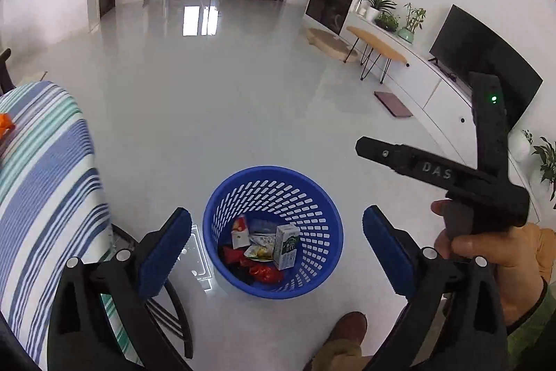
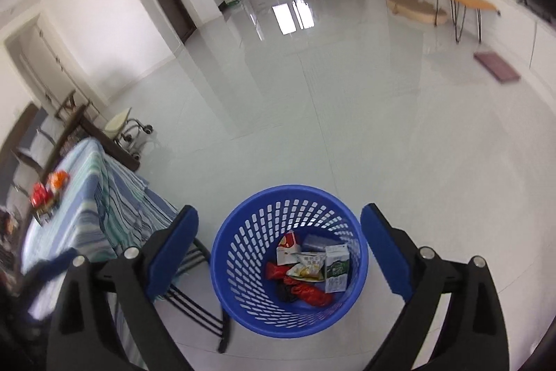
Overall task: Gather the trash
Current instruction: 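Carry both packets over the blue wastebasket and open both tools to drop them, then move both tools back over the table, left tool toward the green cracker packet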
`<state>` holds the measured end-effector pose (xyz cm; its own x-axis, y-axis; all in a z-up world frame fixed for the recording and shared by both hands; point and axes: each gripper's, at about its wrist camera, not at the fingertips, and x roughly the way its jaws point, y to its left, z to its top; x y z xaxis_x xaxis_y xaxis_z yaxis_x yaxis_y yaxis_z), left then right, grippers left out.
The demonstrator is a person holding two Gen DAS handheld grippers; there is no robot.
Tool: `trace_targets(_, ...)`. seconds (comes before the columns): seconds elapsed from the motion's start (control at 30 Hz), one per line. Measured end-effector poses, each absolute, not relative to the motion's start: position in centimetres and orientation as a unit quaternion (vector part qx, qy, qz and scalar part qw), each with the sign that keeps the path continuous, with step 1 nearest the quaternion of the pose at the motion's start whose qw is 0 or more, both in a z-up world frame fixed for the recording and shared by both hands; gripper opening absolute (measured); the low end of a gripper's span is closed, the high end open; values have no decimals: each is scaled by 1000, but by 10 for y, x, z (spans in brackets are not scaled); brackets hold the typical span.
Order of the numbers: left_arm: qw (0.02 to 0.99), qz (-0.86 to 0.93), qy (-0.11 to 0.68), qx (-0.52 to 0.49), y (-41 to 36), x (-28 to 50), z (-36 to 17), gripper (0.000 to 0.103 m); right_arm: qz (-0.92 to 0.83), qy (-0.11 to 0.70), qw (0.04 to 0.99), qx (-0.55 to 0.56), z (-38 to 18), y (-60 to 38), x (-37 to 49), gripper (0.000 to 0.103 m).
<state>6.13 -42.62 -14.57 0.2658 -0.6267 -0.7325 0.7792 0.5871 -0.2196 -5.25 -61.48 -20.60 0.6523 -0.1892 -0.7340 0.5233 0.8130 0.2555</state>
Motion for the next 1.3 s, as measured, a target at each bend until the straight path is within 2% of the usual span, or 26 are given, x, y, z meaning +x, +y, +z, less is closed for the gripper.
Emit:
trace_targets(0.17,814,-403,403,107,-349,51,-126,98,-181,360,904,140,-202,-538,-52,92)
trace_targets(0.47,856,-254,437,106,-180,105,-126,98,-52,359,931,45,-181,-369,-23,92)
trace_targets(0.7,867,-165,461,96,-88,150,-133,98,68,427,901,10,-177,-266,48,92)
trace_targets(1.0,868,-170,453,112,-58,176,-126,98,60,467,882,-39,-207,-224,87,93)
trace_targets(1.17,876,-192,423,129,-84,220,-107,98,57,458,886,-37,-209,-225,85,95)
trace_targets(1.3,874,-204,417,141,-112,269,-112,98,56,458,887,-37,-210,-225,85,95)
